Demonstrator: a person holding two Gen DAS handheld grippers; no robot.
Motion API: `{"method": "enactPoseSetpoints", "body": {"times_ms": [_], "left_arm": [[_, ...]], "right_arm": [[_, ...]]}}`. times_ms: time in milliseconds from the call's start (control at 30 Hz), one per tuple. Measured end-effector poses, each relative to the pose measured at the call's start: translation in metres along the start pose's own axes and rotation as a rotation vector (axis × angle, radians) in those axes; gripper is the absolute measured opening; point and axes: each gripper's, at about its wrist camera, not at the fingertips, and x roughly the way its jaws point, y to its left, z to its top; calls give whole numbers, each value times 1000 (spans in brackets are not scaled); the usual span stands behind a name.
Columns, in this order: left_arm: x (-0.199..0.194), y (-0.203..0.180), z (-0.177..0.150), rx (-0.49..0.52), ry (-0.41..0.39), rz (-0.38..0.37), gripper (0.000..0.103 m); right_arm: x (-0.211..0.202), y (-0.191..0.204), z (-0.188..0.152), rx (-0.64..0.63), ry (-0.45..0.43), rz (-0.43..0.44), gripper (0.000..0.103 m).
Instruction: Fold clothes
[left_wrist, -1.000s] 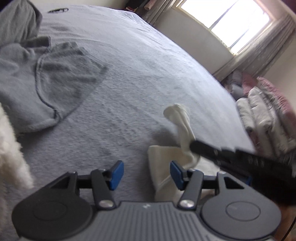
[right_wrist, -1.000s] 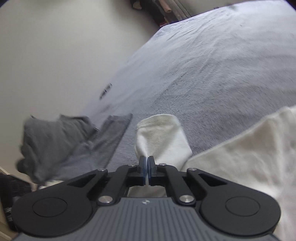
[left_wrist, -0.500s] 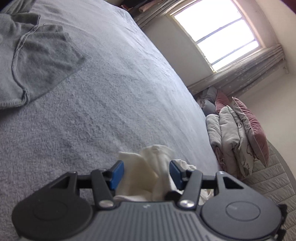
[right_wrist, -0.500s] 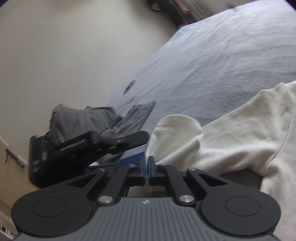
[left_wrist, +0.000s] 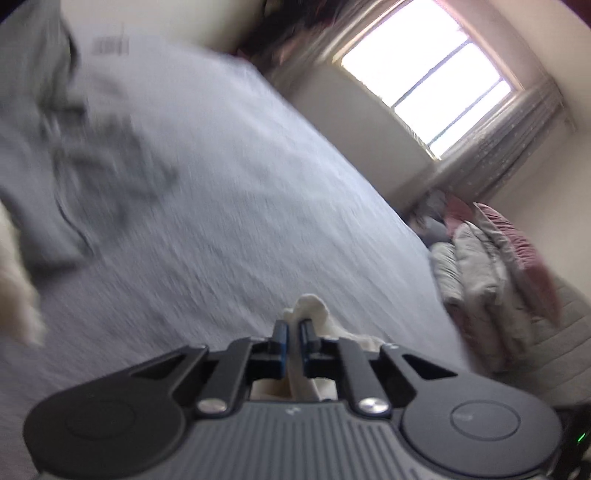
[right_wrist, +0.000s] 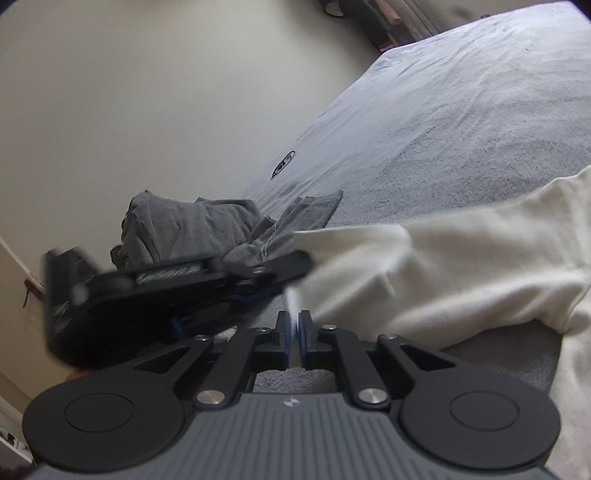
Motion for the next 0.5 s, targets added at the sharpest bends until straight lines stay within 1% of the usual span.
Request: {"method": "enactPoseSetpoints", "body": {"times_ms": [33,67,100,167,267,367,500], "left_arm": [[-9,-3,-1,39,-51,36,7],[-19,-7,-2,81,-103,73,7],[-28,-7,-2,106,-148,102,7],[-45,-5,1,134,-226,151,7],[-66,4,5,136,-303,216,7],[-82,12,5,133,-351,279,7],[-87,18,2,134,-330,349,7]], "right_arm": [[-1,1,0,-1,-9,-8,8],[-2,3,1,-1,-17,-16,11],[-3,3,1,0,-25,-24,17],[-3,5,1,4,-33,-38,23],[6,9,-1,-11,-25,-93,24],[23,11,-5,-29,-5,-159,24],[52,12,-13,-45,30,-229,24]]}}
